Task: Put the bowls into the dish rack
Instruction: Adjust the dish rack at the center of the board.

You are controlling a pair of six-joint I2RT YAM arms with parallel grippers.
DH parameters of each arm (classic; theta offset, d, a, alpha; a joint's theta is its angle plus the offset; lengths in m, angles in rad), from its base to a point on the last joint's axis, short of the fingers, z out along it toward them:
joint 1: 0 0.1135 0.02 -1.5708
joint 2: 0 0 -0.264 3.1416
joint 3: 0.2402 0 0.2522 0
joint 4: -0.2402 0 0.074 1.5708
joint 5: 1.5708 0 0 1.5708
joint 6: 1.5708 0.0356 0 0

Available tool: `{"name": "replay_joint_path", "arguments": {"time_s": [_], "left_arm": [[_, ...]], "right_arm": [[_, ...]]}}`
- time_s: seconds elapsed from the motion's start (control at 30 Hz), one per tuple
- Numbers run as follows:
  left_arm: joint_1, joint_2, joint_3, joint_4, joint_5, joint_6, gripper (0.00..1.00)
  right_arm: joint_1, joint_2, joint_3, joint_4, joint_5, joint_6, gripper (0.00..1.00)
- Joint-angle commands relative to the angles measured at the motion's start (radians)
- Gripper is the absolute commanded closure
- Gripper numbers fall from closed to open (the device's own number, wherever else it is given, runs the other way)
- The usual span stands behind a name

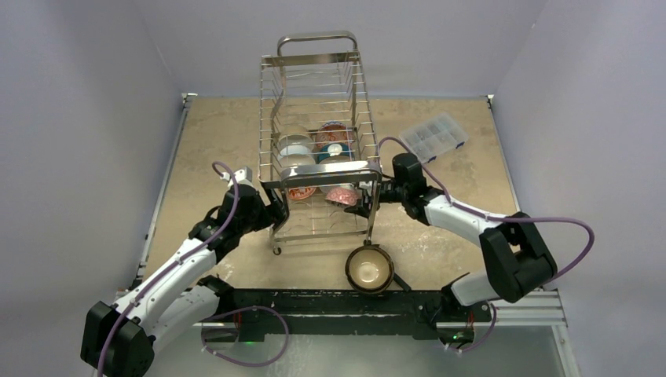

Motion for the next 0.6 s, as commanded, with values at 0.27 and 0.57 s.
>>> {"name": "replay_joint_path", "arguments": {"time_s": [0.27, 0.57], "left_arm": [[0.006, -0.015, 0.029, 0.021, -0.015, 0.019, 0.18], [0.006, -0.022, 0.032, 0.015, -0.037, 0.016, 0.18]], "right_arm": [[0.064, 0.023, 0.067, -0.081, -0.007, -0.150, 0.95], [0.068, -0.099, -0.020, 0.041, 0.039, -0.110, 0.01]]}}
